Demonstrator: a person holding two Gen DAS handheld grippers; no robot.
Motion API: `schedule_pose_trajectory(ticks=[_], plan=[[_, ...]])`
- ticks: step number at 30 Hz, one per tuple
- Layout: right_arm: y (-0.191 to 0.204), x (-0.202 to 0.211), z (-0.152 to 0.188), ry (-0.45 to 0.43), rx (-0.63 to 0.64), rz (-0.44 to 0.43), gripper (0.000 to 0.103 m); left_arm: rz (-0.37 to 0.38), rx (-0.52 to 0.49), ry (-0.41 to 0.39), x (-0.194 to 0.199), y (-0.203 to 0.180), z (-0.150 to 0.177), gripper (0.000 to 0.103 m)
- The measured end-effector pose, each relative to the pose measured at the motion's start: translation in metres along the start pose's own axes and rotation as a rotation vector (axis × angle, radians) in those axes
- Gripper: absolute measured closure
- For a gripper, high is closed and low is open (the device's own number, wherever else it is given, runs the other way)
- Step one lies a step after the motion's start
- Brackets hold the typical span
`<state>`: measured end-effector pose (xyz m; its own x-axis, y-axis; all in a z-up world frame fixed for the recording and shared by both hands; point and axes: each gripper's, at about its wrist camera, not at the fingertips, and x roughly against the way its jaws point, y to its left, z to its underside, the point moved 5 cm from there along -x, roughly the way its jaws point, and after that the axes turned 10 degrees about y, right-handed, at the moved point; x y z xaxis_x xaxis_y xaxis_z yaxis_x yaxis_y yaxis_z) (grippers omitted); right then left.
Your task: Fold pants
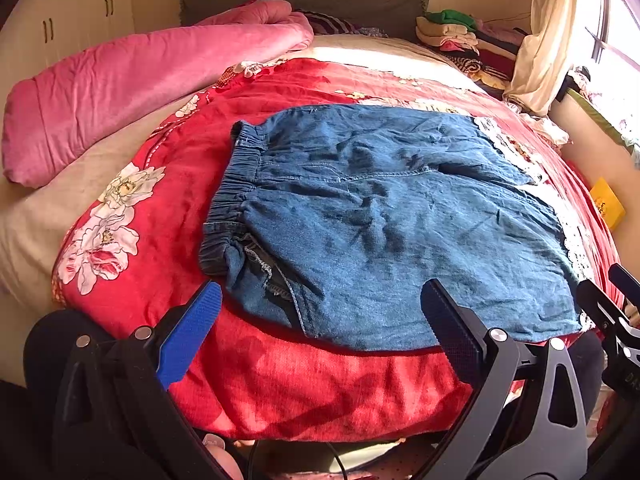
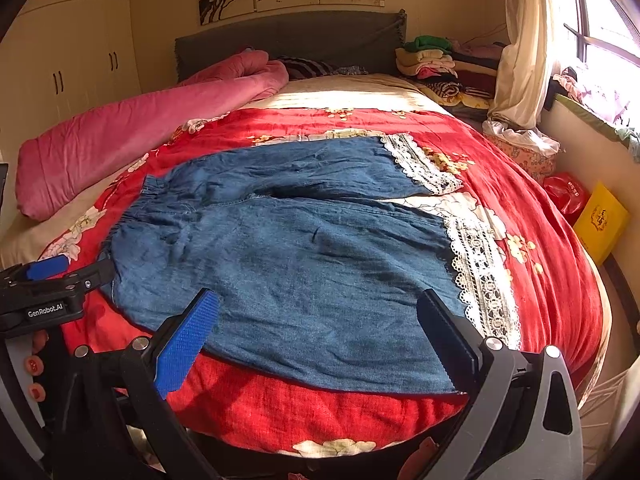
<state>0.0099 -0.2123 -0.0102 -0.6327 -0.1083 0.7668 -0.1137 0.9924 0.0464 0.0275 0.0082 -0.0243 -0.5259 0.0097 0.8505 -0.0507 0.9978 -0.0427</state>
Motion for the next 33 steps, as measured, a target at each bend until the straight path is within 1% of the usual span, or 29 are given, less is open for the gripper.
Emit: schedule_pose_trajectory(ticks=[5, 7, 9, 11, 14, 17, 19, 23, 25, 26, 28, 30, 31, 33], plan=[[-0.001, -0.006, -0.005, 0.013, -0.004, -0.014, 0.004, 0.003, -0.003, 0.004, -0.004, -0.001, -0.003, 0.009], [-0.001, -0.011, -0.008, 0.025, -0.006, -0.023, 0.004, 0.005, 0.000, 0.006, -0.007, -0.001, -0.006, 0.009], [0.000, -0.017, -0.011, 0.045, -0.013, -0.049, 0.004, 0.007, 0.001, 0.015, -0.011, -0.001, -0.008, 0.009], [0.002, -0.022, -0.015, 0.052, -0.006, -0.049, 0.004, 0.010, -0.006, 0.018, -0.014, -0.001, -0.010, 0.009], [0.003, -0.032, -0.024, 0.068, -0.002, -0.077, 0.004, 0.006, -0.010, 0.028, -0.021, 0.000, -0.016, 0.009], [0.005, -0.041, -0.042, 0.079, 0.010, -0.105, 0.004, 0.019, -0.010, 0.036, -0.027, 0.004, -0.027, 0.009], [0.008, -0.049, -0.059, 0.090, 0.041, -0.131, 0.004, 0.003, -0.003, 0.031, -0.031, 0.009, -0.039, 0.009], [0.018, -0.073, -0.096, 0.154, 0.090, -0.242, 0.004, -0.014, 0.023, 0.033, -0.050, 0.027, -0.076, 0.009], [0.022, -0.084, -0.117, 0.167, 0.100, -0.282, 0.004, -0.030, 0.031, 0.036, -0.062, 0.039, -0.097, 0.009], [0.022, -0.090, -0.127, 0.168, 0.106, -0.283, 0.004, -0.051, 0.045, 0.045, -0.070, 0.047, -0.109, 0.009], [0.023, -0.104, -0.149, 0.157, 0.127, -0.259, 0.004, -0.050, 0.049, 0.050, -0.082, 0.061, -0.131, 0.009], [0.027, -0.121, -0.168, 0.153, 0.182, -0.213, 0.004, -0.074, 0.040, 0.066, -0.098, 0.075, -0.149, 0.009], [0.031, -0.130, -0.176, 0.158, 0.212, -0.197, 0.004, -0.078, 0.023, 0.086, -0.109, 0.081, -0.157, 0.009], [0.037, -0.148, -0.191, 0.165, 0.268, -0.192, 0.004, -0.074, -0.002, 0.142, -0.130, 0.091, -0.169, 0.009]])
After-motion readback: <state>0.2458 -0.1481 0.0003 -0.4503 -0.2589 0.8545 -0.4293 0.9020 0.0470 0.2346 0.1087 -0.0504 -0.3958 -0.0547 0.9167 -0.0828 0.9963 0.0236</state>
